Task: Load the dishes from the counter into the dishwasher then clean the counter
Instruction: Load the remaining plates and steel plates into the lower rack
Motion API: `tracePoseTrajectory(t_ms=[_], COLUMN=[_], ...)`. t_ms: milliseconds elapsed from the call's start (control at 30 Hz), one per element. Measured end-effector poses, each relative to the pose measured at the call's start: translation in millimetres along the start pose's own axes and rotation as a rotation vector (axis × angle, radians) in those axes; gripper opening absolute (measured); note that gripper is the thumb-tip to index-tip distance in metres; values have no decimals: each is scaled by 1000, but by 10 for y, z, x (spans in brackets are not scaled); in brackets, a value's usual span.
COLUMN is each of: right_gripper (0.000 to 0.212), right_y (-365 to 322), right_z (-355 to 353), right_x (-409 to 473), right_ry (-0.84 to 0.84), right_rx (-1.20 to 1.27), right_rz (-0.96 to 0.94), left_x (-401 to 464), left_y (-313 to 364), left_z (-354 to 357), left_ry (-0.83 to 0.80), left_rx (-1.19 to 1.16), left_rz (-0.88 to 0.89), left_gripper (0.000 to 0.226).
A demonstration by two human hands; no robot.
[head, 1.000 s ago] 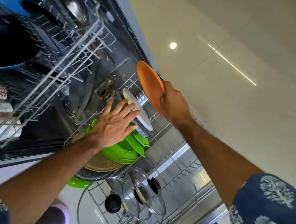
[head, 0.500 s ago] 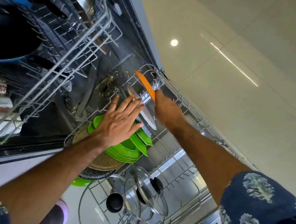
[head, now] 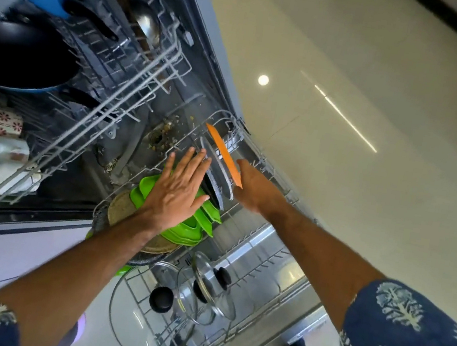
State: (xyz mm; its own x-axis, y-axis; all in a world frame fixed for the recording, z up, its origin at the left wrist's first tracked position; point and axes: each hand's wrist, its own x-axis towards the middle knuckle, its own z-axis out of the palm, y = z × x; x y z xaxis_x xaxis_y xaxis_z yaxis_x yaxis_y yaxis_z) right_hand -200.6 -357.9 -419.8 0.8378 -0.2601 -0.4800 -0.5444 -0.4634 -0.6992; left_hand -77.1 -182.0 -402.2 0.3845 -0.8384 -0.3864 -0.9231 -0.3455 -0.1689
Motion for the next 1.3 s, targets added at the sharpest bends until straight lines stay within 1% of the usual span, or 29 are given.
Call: tracePoseTrajectory(t_ms=[100,167,267,333,400,467,500,567,667,733,867,967,1100,1200,1300], right_gripper=[59,57,54,55,56,56,58,65,70,68,66,63,60,61,57], right_y=[-186,-357,-699,-978,-1337,-1674,-1791,-2121,-2750,-3099,-3989,-4707,-5570,-6061,-6419], right_z=[-274,-449,-684,-799,-872,-861,-824,-725,-530,-405,39,419,840,1064,1233], right_x=[-364,-619,-1057,-1407,-1821,-2173,-2275,-2432,-2694,-2827,-3098,-3282,-3472,-3530,-3409], right_ry=[-38,-58,-88,-102,-110,-107,-119,-126,-78,-45,17,26,61,81,82], right_rx=[-91,-173,-289,-333,-348,-359,-369,-422,-541,-574,-627,-709,-745,-753,-749], right_rz=[-22,-47,-97,-115,-128,-181,-205,-285,-450,-499,-602,-678,-793,-826,-859], left_x=[-306,-553,-995,-1383,-1901,-2419,-2609,-3033,-3658,-3992,-4980,-5765,-6623,-7015,-7178], left_y=[44,90,172,226,266,262,241,125,-143,-321,-747,-1086,-1540,-1888,-2218], left_z=[-279,-517,-969,-1265,-1575,-1817,-1893,-2072,-2246,-2283,-2184,-2074,-1990,-1978,-2006], left_ry=[-17,-55,-57,-92,-80,-61,-49,-22,62,128,203,277,301,352,392], left_rx=[-23,-35,-45,-67,-79,-90,-91,-103,-130,-152,-203,-246,-263,-285,-325], left_rz=[-52,-84,-161,-191,-198,-193,-197,-260,-369,-412,-540,-632,-748,-813,-866], left_gripper=[80,76,73,71,70,70,70,70,66,65,67,65,64,64,65])
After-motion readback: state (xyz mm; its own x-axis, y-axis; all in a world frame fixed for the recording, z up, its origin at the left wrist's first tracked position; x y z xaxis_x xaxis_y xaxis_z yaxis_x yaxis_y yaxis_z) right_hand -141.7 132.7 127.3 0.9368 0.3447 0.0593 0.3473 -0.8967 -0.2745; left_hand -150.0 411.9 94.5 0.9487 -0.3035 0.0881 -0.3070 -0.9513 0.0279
